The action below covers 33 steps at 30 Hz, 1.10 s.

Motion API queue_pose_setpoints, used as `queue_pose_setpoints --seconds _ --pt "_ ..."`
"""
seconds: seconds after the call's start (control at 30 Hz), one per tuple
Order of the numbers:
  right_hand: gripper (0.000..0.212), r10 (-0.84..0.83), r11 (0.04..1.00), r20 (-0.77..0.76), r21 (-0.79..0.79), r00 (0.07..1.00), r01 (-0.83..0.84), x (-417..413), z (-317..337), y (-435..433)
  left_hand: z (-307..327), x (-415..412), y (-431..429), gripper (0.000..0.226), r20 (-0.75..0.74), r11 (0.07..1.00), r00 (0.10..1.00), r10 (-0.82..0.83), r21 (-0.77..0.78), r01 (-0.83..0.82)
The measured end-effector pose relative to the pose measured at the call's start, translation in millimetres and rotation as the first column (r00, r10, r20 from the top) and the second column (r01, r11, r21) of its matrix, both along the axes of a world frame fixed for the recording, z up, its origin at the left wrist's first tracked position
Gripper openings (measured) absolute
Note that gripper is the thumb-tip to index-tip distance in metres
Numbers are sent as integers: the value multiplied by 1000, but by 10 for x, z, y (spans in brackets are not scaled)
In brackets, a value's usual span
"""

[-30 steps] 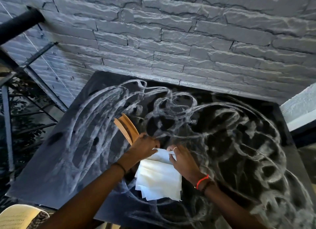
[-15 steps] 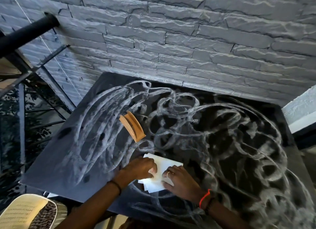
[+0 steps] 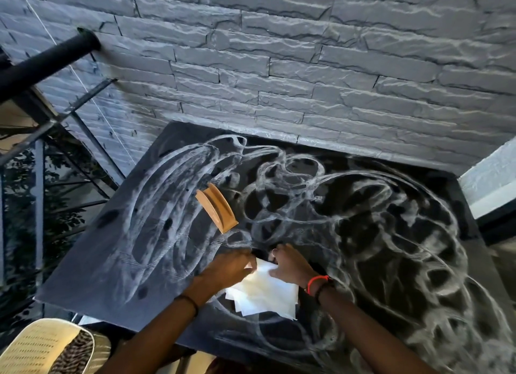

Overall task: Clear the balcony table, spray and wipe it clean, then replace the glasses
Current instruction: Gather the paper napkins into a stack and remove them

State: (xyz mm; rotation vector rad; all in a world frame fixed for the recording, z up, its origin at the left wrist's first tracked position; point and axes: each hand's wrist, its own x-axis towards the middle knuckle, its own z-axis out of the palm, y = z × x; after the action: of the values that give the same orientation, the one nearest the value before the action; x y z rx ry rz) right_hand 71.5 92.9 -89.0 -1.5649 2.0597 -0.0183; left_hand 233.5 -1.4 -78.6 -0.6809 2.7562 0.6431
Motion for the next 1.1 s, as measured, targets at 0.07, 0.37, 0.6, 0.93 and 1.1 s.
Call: queue_pose_setpoints --seconds 0.07,0.37,0.6,0.93,1.1 --pt "32 -51 998 120 36 992 47 -20 34 -16 41 -47 -51 43 -29 998 1000 -9 -64 8" --pt "18 -59 990 539 -78 840 119 -235 495 -95 300 -255 -280 45 32 967 999 7 254 -14" --pt "30 -249 877 882 30 401 480 -588 680 -66 513 -356 -369 25 -117 924 962 245 330 -195" --pt "57 -300 776 937 349 -180 526 -407 488 -90 504 -314 -386 13 -148 540 682 716 737 -407" --pt "41 -260 763 961 264 -94 589 -220 597 -431 443 -252 -486 13 -133 488 621 772 750 -446"
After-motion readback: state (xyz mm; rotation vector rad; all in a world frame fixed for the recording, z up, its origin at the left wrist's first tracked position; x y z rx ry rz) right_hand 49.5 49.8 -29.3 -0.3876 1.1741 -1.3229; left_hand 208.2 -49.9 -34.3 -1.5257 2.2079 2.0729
